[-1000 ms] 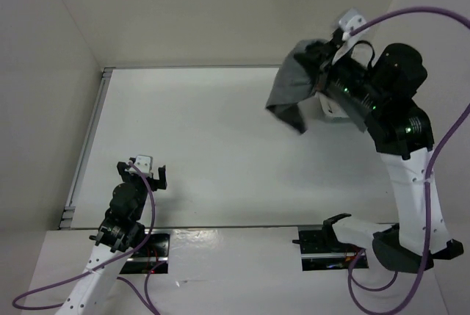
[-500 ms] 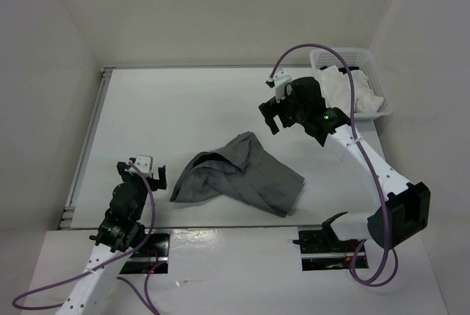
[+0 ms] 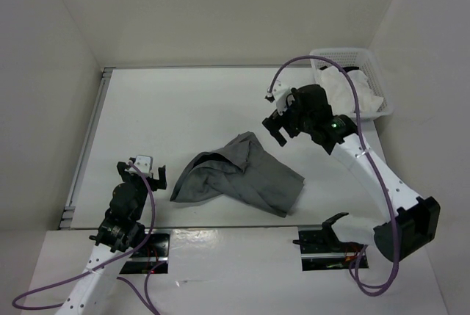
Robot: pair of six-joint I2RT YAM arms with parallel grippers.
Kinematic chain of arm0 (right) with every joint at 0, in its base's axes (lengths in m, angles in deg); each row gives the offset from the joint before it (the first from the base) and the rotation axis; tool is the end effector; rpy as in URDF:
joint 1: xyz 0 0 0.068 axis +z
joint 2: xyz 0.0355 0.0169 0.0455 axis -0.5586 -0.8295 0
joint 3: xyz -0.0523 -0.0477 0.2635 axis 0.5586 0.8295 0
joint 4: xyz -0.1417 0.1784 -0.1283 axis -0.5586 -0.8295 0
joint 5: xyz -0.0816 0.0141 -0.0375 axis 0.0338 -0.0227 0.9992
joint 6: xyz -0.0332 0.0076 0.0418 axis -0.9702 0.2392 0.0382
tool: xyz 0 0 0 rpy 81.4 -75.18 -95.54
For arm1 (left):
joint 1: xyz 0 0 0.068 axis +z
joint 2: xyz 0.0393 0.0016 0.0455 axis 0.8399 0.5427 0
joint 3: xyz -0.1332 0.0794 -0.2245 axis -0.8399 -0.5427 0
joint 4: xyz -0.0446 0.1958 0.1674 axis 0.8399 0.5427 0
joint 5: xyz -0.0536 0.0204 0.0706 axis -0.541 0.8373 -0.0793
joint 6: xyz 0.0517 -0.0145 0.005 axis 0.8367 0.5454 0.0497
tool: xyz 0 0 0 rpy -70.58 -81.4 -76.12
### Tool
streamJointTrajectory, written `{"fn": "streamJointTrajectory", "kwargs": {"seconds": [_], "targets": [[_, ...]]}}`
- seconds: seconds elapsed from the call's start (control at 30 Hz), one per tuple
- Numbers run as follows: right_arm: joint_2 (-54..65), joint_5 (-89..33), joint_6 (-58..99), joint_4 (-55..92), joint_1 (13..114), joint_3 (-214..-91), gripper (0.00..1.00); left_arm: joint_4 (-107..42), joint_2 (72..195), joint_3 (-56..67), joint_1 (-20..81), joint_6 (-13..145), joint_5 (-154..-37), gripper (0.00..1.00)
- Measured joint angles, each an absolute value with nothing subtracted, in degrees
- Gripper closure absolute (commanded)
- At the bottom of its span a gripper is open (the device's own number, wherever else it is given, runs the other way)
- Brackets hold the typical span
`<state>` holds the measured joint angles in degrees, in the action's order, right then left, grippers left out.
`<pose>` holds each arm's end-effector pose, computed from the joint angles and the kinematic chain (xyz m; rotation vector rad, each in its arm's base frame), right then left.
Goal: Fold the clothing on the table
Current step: Flatten the skirt out
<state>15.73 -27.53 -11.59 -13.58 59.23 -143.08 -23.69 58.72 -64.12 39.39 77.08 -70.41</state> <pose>0.2409 0.1188 0.3378 -1.0133 1.9704 0.1424 0.1047 -0.0228 0.1747 0.0293 1.6474 0.0016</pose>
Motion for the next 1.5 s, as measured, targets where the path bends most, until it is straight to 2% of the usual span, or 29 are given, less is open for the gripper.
{"fn": "streamJointTrajectory", "kwargs": {"seconds": [0.13,0.3,0.43,0.8,1.17,1.23,1.3,1.43,1.5], "targets": [[21.65,-27.84,-11.46,-16.09,59.23,-142.47,0.01,-23.69,58.72,-64.12,39.39,77.08,-70.41,0.00],[35.35,-27.60,-9.78,-16.77,59.32,-136.22,0.01,-23.71,58.72,-64.12,39.39,77.08,-70.41,0.00],[40.18,-27.66,-8.75,-17.64,57.53,-134.18,0.01,-23.69,58.72,-64.12,39.39,77.08,-70.41,0.00],[31.42,-26.70,-6.72,-17.09,53.84,-130.99,0.01,-23.69,58.72,-64.12,39.39,77.10,-70.48,0.00],[31.94,-26.55,-6.52,-16.88,53.77,-130.62,0.01,-26.75,58.81,-61.38,39.39,82.00,-71.55,0.00],[32.77,-26.61,-6.52,-16.88,53.77,-130.62,0.01,-28.32,59.07,-56.88,39.39,85.34,-72.29,0.00],[33.69,-26.85,-6.52,-16.88,53.77,-130.62,0.01,-28.98,63.95,-47.26,39.39,89.23,-71.39,0.00],[36.73,-27.71,-6.52,-16.88,53.77,-130.62,0.01,-23.98,86.26,-14.30,39.92,92.66,-62.67,0.00],[38.30,-28.06,-6.55,-16.88,53.77,-130.62,0.01,-18.47,93.61,-0.77,40.14,91.61,-58.30,0.00]]}}
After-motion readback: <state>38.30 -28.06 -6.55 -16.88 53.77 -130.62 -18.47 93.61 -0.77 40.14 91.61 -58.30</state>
